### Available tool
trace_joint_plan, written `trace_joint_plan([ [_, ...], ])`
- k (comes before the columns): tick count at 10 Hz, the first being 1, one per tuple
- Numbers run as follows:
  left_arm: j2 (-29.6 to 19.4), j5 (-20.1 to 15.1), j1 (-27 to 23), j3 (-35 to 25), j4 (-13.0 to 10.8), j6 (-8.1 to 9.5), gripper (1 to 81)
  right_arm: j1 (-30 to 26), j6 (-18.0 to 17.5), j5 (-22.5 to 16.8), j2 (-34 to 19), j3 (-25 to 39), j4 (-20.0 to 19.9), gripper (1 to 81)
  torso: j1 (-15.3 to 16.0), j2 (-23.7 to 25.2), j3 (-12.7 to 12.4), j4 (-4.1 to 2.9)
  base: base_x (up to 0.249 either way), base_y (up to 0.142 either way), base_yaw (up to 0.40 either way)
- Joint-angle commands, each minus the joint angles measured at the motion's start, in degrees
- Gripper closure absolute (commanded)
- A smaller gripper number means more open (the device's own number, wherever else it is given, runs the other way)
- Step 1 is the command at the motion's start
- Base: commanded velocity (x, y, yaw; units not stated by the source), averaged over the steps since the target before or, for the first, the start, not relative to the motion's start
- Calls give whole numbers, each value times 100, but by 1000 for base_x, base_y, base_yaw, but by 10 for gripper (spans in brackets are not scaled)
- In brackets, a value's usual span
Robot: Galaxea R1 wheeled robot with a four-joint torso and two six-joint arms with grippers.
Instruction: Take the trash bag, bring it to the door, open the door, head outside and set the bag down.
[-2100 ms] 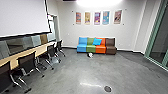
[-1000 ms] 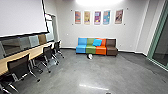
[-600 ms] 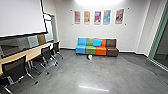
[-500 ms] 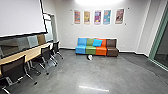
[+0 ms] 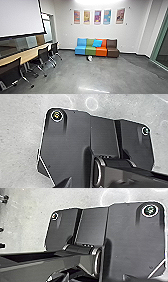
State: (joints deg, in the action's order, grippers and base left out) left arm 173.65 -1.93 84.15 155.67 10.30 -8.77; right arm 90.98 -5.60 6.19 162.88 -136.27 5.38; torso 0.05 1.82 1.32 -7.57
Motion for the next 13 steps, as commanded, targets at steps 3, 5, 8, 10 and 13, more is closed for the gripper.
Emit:
trace_joint_plan([
  [3,21,-335,-368,-28,-2,-11,10,-234,50,-277,-51,49,78,10,0,0,0,0,214,0,0],
  [5,21,-335,-368,-28,-11,-11,10,-233,50,-277,-42,57,78,10,0,0,0,0,214,0,0],
  [8,20,-335,-377,-28,-11,-11,10,-233,50,-277,-34,49,86,10,0,0,0,0,214,0,0],
  [10,21,-335,-377,-28,-11,-11,10,-224,50,-277,-34,49,95,10,0,0,0,0,214,0,0],
  [13,12,-335,-377,-28,-11,-11,10,-224,50,-277,-34,49,95,10,0,0,0,0,214,0,0],
])
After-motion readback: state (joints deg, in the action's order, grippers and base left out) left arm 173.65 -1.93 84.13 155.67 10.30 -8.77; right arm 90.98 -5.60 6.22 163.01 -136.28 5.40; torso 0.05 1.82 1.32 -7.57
